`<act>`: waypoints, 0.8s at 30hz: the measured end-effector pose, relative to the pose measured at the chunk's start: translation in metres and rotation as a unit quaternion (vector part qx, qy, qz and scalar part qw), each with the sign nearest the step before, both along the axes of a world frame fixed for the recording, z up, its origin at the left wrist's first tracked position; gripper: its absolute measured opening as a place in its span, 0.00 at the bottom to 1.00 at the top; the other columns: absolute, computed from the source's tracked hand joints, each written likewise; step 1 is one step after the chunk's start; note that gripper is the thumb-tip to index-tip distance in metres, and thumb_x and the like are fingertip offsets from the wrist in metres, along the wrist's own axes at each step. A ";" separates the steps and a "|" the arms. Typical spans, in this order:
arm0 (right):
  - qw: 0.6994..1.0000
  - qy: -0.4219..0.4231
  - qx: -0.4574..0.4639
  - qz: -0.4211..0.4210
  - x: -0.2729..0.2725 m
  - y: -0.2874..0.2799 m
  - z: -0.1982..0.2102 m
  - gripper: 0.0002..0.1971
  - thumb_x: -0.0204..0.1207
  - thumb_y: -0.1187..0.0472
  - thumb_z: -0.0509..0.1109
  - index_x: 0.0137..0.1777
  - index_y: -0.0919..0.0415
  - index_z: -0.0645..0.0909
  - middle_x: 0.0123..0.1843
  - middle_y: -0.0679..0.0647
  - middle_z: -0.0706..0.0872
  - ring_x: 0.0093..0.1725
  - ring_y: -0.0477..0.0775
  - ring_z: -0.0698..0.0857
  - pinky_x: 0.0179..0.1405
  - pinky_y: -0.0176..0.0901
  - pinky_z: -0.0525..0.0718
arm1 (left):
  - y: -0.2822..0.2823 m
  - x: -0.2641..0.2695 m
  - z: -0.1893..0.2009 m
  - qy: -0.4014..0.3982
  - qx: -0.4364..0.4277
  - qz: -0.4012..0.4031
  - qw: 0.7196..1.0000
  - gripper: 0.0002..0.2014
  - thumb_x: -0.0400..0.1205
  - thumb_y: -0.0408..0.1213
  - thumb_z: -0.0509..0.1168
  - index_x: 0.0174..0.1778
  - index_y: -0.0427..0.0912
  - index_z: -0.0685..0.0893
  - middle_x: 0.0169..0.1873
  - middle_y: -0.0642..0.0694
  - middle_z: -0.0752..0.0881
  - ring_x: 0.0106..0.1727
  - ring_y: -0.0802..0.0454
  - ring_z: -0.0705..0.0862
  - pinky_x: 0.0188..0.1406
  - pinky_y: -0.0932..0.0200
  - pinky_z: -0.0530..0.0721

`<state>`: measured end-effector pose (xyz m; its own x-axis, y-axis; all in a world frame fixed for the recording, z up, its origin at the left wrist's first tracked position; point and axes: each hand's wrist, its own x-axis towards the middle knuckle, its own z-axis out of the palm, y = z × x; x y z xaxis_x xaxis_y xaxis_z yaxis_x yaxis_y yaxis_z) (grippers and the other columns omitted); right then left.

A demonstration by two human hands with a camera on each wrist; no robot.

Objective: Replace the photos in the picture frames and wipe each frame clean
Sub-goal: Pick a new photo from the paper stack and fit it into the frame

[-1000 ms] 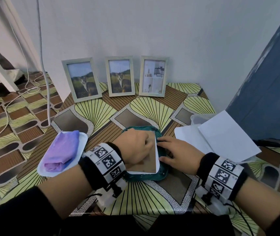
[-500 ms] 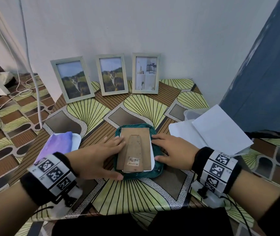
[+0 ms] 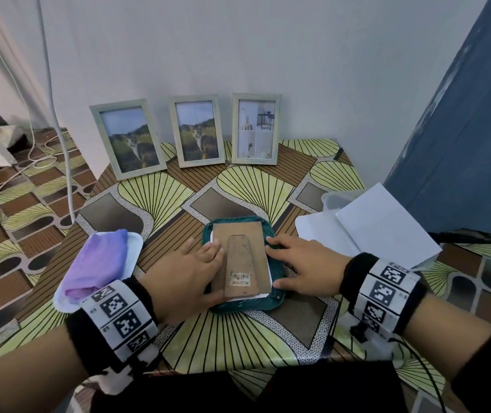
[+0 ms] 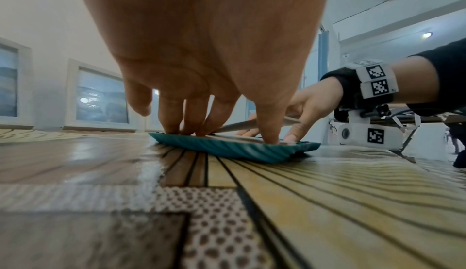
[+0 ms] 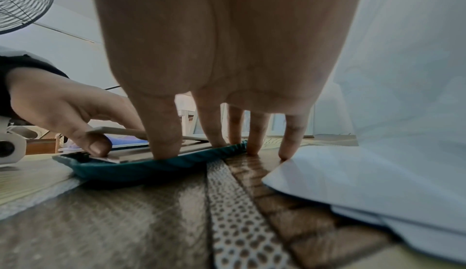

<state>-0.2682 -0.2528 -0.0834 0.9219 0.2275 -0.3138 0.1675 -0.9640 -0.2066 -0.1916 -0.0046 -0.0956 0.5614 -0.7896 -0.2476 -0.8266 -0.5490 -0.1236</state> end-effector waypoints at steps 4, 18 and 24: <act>1.000 0.008 -0.003 0.004 -0.001 0.000 0.000 0.38 0.81 0.42 0.65 0.86 0.52 0.56 0.86 0.49 0.54 0.82 0.54 0.62 0.79 0.54 0.66 | -0.004 -0.005 0.003 0.005 -0.005 0.000 1.000 0.51 0.74 0.75 0.34 0.86 0.41 0.45 0.86 0.43 0.50 0.86 0.54 0.51 0.85 0.50 0.42; 1.000 0.005 -0.019 -0.001 -0.002 0.001 -0.001 0.37 0.82 0.41 0.63 0.86 0.54 0.57 0.87 0.45 0.50 0.83 0.52 0.60 0.80 0.53 0.65 | 0.002 -0.005 -0.005 0.043 -0.027 -0.005 0.999 0.48 0.75 0.70 0.38 0.86 0.42 0.41 0.86 0.44 0.44 0.86 0.53 0.45 0.83 0.56 0.41; 0.999 -0.006 -0.035 0.004 -0.002 0.004 -0.002 0.36 0.82 0.43 0.63 0.86 0.56 0.57 0.87 0.48 0.51 0.83 0.54 0.60 0.80 0.52 0.65 | -0.001 -0.001 -0.005 0.058 -0.069 0.008 0.996 0.49 0.77 0.72 0.51 0.86 0.42 0.48 0.86 0.45 0.50 0.85 0.52 0.54 0.80 0.62 0.43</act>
